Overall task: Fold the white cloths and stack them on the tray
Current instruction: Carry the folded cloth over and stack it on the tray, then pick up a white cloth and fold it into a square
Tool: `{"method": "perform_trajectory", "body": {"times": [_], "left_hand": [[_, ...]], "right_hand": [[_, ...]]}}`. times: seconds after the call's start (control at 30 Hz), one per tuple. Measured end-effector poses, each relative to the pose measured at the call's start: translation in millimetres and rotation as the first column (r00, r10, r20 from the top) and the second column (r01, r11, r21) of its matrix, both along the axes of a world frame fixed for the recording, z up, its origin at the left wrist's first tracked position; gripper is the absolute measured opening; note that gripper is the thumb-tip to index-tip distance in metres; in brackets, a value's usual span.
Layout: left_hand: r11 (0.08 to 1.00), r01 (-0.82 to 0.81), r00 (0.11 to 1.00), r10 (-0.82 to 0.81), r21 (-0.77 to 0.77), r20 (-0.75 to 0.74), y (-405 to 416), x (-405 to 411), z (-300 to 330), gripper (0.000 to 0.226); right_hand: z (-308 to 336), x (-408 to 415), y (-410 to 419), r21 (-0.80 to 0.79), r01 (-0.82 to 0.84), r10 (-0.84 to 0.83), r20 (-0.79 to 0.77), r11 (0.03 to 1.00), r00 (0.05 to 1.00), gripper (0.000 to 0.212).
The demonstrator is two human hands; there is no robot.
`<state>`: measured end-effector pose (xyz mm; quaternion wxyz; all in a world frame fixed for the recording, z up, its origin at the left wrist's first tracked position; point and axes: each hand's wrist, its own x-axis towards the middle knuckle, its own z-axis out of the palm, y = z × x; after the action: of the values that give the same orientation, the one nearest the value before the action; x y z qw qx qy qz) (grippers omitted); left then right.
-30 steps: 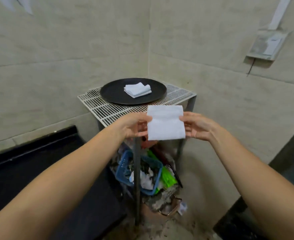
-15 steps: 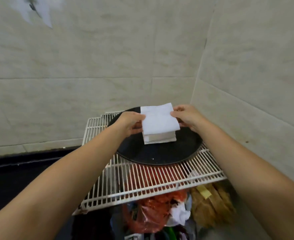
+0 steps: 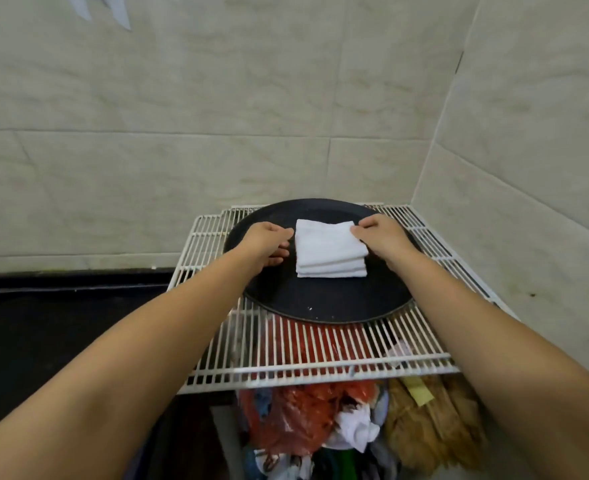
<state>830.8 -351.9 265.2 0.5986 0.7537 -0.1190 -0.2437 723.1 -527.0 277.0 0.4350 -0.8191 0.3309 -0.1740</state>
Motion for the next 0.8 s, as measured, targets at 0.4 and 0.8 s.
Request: {"method": "perform_trajectory", "body": {"times": [0.4,0.8], "left_hand": [[0.968,-0.231,0.917,0.182,0.1,0.354,324.8,-35.2,14.9,0.009],[0.632,-0.715,0.698,0.622,0.299,0.355,717.1,-124.4,-63.1,0.009]], "right_hand": [[26.2,37.5,298.8,-0.416,-0.435,0.46,-0.044,0.799,0.887,0.025],[-78.9,46.7,699.6,-0.437,-0.841,0.815,-0.326,0.319,0.479,0.027]]}}
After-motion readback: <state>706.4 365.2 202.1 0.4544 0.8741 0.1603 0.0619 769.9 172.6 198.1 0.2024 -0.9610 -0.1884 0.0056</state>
